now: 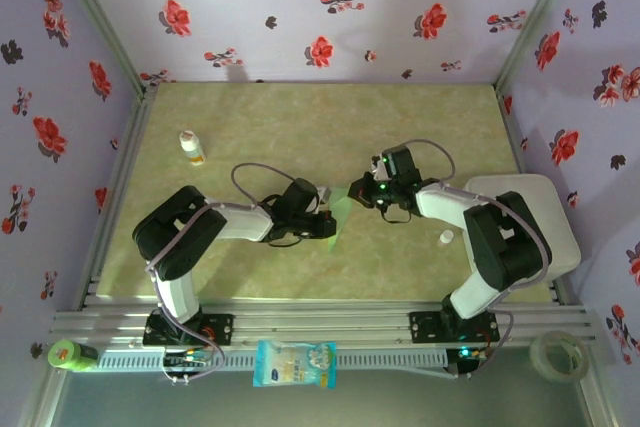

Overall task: Fold a paper plane with a square sheet of paper (pick it up from the middle)
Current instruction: Fold the wing for the fifth time at the center of the table.

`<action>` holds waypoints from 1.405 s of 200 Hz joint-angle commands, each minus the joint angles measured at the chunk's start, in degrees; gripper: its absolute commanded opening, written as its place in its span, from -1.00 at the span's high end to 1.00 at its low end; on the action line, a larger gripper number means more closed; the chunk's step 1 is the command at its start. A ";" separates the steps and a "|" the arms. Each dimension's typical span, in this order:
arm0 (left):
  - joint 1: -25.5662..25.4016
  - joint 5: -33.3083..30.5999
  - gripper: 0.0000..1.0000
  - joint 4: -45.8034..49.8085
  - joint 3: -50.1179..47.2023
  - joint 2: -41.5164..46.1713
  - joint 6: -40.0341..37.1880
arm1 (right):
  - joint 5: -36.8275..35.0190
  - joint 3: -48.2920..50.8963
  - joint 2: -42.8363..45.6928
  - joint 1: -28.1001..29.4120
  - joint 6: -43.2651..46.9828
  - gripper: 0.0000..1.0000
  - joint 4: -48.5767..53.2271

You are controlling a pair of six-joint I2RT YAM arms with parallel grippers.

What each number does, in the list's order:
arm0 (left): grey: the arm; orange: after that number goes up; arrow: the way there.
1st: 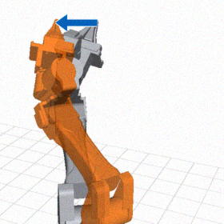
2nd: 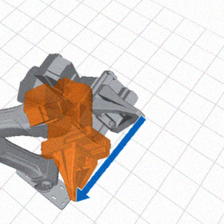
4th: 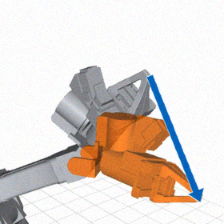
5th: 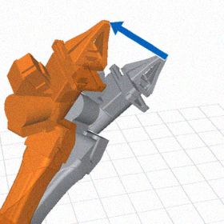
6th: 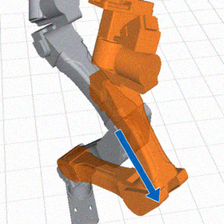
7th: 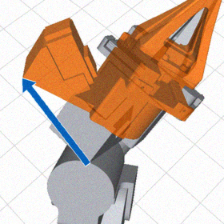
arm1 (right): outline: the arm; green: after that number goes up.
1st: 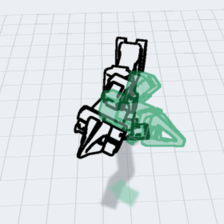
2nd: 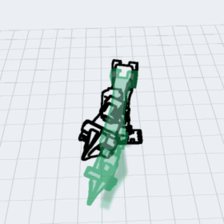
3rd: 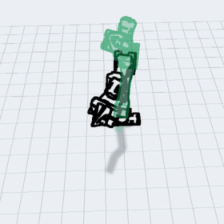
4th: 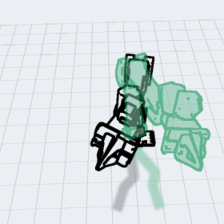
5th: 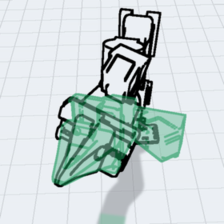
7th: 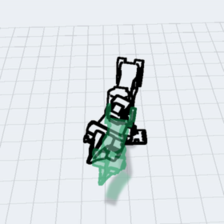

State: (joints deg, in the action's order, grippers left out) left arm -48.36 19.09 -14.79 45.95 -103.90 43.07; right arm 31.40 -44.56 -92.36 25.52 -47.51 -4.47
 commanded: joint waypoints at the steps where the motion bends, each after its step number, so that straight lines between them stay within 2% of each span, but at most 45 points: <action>1: 0.28 -1.06 1.00 9.33 -2.90 -1.40 -2.37 | 1.74 -0.46 -2.20 2.16 1.17 0.93 -0.72; 60: 0.28 -0.87 1.00 10.22 -2.62 -1.35 -3.07 | 0.21 -4.35 -9.16 3.05 2.15 0.96 0.53; 80: 0.28 -0.93 1.00 10.47 -2.54 -1.47 -3.14 | -2.33 -4.56 -10.89 2.16 2.85 0.96 0.95; 104: 0.28 -0.87 1.00 10.78 -2.49 -1.92 -3.26 | -1.87 -4.54 -13.46 0.21 2.00 0.96 -0.96; 170: 0.22 -0.77 1.00 11.36 -2.84 -2.27 -3.67 | -1.79 -6.46 -15.73 -4.00 2.37 0.91 -1.84; 231: 0.28 -0.73 1.00 10.84 -3.41 -2.32 -3.42 | -7.61 -9.71 -17.14 -7.09 3.30 0.92 2.96; 259: 0.25 -0.72 1.00 10.66 -3.50 -2.36 -3.26 | -6.12 -11.45 -17.97 -8.27 3.26 0.91 3.15; 281: 0.20 -0.72 1.00 10.58 -3.59 -2.12 -3.31 | -6.17 -12.39 -15.33 -8.50 3.86 0.90 4.63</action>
State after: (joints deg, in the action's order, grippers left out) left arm -48.36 19.53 -14.92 45.69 -103.85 41.21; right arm 30.70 -54.94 -108.47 19.16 -45.39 -2.44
